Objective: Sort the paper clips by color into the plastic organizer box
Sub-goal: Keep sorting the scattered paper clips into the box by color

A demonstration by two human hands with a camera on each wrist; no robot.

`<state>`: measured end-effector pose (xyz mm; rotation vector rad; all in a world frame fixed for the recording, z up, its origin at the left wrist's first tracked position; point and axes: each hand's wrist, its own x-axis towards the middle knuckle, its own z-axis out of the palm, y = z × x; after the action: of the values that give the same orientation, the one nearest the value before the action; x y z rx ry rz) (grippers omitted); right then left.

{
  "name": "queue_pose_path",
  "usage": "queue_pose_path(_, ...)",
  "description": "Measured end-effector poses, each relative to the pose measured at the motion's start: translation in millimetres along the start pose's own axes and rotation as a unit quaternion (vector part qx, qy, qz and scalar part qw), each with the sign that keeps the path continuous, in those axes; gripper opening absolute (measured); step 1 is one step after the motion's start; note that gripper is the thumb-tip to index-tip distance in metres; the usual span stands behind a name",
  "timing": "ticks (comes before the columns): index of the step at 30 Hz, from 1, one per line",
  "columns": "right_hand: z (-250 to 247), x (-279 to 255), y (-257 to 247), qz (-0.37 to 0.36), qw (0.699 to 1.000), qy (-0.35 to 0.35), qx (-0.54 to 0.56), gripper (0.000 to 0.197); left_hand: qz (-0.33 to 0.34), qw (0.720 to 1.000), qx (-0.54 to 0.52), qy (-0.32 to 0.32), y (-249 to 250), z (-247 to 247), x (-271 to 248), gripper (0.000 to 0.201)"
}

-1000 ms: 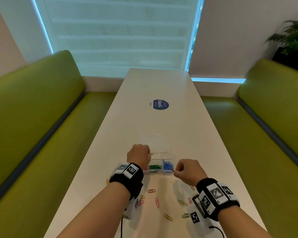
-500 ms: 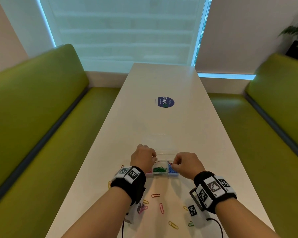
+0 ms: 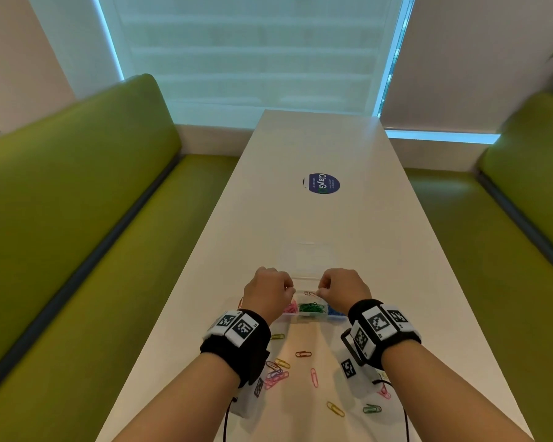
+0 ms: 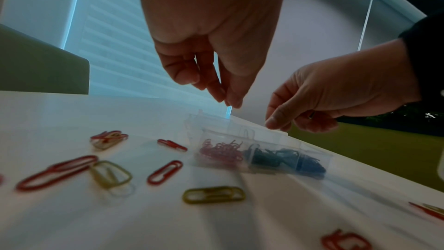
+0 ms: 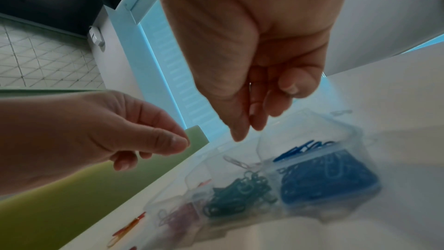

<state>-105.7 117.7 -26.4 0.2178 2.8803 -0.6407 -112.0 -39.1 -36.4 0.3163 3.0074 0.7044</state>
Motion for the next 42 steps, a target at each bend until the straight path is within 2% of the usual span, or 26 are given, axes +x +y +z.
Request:
queue_pose_path(8,-9,-28,27,0.007,0.999,0.024,0.037,0.005,0.015,0.999,-0.015,-0.032,13,2,-17,0.022)
queue_pose_path(13,-12,-53,49,0.019,0.999,0.02,0.041,0.006,0.035,0.995,0.022,-0.094,24,8,-32,0.022)
queue_pose_path(15,-13,-61,58,0.033,0.998,0.022,0.04,0.002,0.03,0.99,0.047,-0.133,26,12,-39,0.025)
queue_pose_path(18,-15,-73,71,0.054,0.998,0.022,0.038,0.009,0.013,0.983,0.079,-0.167,25,21,-49,0.025)
queue_pose_path(22,-14,-85,82,0.068,0.997,0.015,0.026,0.012,-0.006,0.982,0.093,-0.165,22,27,-55,0.02)
queue_pose_path(28,-8,-97,89,0.089,0.996,0.016,0.018,0.01,-0.019,0.981,0.096,-0.167,22,31,-57,0.024)
queue_pose_path(35,-3,-99,98,0.148,0.989,0.009,0.007,0.007,0.018,0.988,0.085,-0.13,33,29,-65,0.024)
queue_pose_path(39,3,-90,94,0.175,0.984,-0.026,-0.004,0.026,0.03,0.991,0.064,-0.116,41,27,-67,0.022)
queue_pose_path(42,8,-82,91,0.185,0.982,-0.042,-0.022,0.029,0.032,0.991,0.059,-0.115,44,26,-69,0.021)
